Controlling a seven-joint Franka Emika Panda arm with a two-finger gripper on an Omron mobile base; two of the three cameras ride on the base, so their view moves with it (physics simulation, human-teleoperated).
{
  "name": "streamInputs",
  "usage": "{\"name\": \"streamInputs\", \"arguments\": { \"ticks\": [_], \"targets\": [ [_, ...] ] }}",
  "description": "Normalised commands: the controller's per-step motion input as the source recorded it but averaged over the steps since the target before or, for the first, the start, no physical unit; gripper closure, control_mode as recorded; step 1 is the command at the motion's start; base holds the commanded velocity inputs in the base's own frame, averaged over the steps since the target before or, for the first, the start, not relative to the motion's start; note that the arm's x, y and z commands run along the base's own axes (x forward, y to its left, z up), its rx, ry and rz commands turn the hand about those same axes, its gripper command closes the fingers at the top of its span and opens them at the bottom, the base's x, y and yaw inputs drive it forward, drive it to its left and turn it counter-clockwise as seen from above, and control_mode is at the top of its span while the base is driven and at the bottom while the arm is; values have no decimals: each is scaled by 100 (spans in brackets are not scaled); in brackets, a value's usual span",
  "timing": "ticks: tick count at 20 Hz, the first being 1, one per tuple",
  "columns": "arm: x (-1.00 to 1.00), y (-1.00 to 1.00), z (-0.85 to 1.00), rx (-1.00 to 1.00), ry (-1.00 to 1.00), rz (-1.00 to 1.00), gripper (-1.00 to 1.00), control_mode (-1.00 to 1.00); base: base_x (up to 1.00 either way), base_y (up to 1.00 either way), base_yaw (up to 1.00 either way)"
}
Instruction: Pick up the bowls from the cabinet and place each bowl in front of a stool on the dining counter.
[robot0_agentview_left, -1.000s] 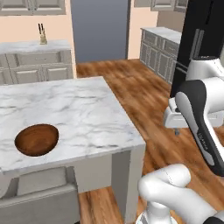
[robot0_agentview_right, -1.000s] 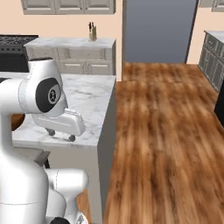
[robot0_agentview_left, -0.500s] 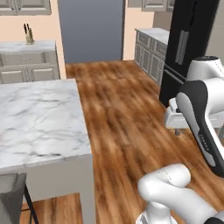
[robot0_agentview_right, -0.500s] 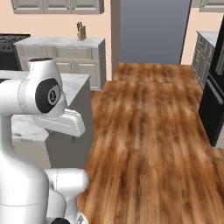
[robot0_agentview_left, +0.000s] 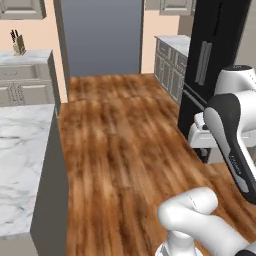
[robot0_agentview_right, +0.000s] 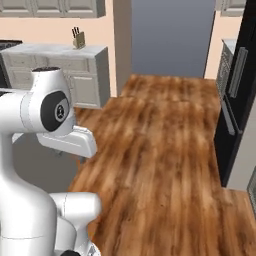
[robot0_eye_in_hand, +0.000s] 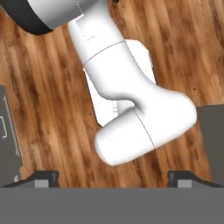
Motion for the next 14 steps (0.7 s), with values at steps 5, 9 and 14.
{"name": "streamInputs", "arguments": {
  "ticks": [5, 9, 14],
  "targets": [
    [0, 0, 0, 0, 0, 0, -100, 100, 100, -17, 1],
    [0, 0, 0, 0, 0, 0, -100, 100, 100, 0, -1],
    [0, 0, 0, 0, 0, 0, -100, 100, 100, 0, -8]
  ]
}}
